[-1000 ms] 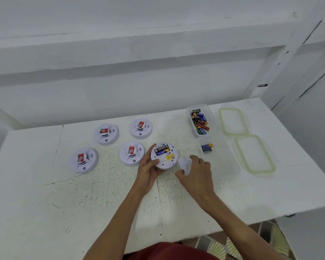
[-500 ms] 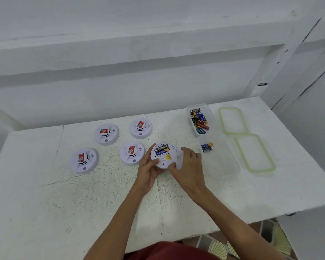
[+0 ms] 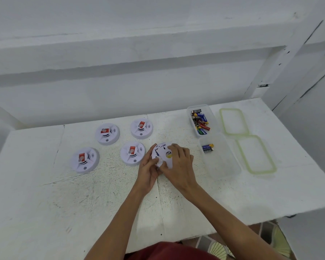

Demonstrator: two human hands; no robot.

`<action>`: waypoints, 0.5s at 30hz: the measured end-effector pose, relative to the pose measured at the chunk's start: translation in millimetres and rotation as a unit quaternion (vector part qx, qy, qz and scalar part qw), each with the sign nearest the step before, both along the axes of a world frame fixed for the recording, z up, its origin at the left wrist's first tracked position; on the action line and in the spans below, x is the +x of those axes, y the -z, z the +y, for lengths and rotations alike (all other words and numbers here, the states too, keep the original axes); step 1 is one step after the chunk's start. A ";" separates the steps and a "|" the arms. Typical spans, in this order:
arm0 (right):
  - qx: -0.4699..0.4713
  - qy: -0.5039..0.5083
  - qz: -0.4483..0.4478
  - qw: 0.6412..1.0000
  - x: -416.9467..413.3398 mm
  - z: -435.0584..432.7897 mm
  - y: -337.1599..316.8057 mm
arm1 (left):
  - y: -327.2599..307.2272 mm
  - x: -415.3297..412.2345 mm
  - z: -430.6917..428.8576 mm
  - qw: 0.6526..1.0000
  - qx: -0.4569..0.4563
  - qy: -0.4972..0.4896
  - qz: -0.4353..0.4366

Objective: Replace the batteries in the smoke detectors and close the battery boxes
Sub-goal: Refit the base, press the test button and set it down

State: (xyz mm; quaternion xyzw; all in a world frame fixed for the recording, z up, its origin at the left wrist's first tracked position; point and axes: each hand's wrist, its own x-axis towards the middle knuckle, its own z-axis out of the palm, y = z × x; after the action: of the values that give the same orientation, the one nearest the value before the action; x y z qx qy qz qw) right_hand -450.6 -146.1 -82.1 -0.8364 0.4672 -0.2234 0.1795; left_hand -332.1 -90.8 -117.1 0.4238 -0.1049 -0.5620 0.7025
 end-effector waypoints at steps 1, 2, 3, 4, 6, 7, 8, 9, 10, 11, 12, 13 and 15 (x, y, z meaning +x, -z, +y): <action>-0.001 -0.004 0.000 1.000 0.5 0.8 1.3 | -0.7 -0.4 0.1 1.000 -0.003 0.000 0.003; -0.002 -0.006 -0.001 1.000 1.3 1.3 2.3 | -1.4 -0.4 0.0 1.000 -0.004 0.000 0.006; -0.002 -0.007 -0.002 1.000 2.1 1.5 3.3 | -1.7 -0.3 0.0 1.000 -0.004 0.000 0.008; -0.003 -0.007 -0.004 1.000 2.6 1.5 4.1 | -1.8 -0.2 0.0 1.000 -0.005 -0.001 0.008; -0.004 -0.005 -0.007 1.000 3.6 1.0 4.5 | -1.4 -0.1 0.1 1.000 -0.011 -0.001 0.006; -0.006 -0.006 -0.008 1.000 3.7 0.4 4.8 | -2.0 -0.4 0.3 1.000 -0.013 -0.002 0.005; -0.008 -0.008 -0.007 1.000 3.5 -0.2 5.0 | -2.7 -0.9 0.6 1.000 -0.013 -0.004 0.006; -0.010 -0.010 -0.006 1.000 3.5 -0.6 5.3 | -3.2 -1.2 0.5 1.000 -0.012 -0.006 0.009; -0.012 -0.013 -0.003 1.000 3.6 -0.6 5.3 | -3.3 -1.4 0.5 1.000 -0.012 -0.009 0.012; -0.014 -0.016 -0.001 1.000 3.8 -0.2 5.4 | -3.7 -1.8 0.4 1.000 -0.011 -0.012 0.014; -0.016 -0.019 0.002 1.000 3.8 0.6 5.3 | -3.8 -2.0 0.4 1.000 -0.010 -0.016 0.017; -0.021 -0.021 0.005 1.000 3.6 1.0 5.5 | -4.0 -2.2 0.2 1.000 -0.009 -0.019 0.020; -0.031 -0.020 0.020 0.999 2.9 2.2 6.3 | -4.7 -2.7 0.1 0.999 -0.005 -0.022 0.025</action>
State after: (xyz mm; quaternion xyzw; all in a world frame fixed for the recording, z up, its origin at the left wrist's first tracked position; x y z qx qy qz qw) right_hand -447.8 -143.9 -88.4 -0.8550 0.4467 -0.2179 0.1484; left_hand -334.7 -90.7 -112.4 0.4089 -0.0806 -0.5559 0.7192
